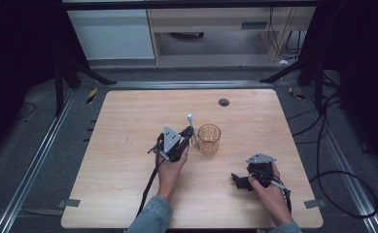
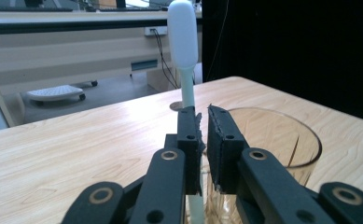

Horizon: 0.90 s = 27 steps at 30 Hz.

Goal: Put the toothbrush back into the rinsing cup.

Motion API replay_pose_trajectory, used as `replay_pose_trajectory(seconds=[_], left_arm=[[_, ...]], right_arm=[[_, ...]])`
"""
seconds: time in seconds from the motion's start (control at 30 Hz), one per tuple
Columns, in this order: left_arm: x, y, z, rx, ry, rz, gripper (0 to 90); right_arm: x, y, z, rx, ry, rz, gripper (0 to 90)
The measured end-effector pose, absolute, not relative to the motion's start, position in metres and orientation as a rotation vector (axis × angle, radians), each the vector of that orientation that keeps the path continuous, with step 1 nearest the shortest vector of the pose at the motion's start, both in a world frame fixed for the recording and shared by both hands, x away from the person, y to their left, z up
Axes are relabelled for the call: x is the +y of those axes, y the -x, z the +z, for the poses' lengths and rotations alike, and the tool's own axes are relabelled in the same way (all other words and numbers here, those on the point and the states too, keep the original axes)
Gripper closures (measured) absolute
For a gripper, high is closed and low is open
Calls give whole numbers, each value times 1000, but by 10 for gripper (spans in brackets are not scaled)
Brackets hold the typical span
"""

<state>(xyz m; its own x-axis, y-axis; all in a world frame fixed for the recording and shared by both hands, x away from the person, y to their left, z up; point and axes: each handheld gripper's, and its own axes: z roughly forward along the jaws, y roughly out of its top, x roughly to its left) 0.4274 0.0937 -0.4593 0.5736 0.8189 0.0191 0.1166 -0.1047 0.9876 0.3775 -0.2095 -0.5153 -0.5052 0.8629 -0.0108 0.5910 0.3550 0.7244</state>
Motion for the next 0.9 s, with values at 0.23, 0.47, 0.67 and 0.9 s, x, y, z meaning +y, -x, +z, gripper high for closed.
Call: replay_pose_trajectory(seconds=[0.23, 0.47, 0.67, 0.9], left_arm=[[101, -427, -455, 819, -1658, 712, 792], [106, -428, -451, 815, -1724, 706, 730], [110, -425, -445, 803, -1772, 717, 660], [113, -424, -441, 783, -1851, 711, 488]], right_arm=[[-209, -377, -515, 2231, -1274, 949, 5], [-209, -377, -515, 2231, -1274, 949, 5], [-209, -377, -515, 2231, -1274, 949, 5], [-209, -377, -515, 2231, -1274, 948, 5]])
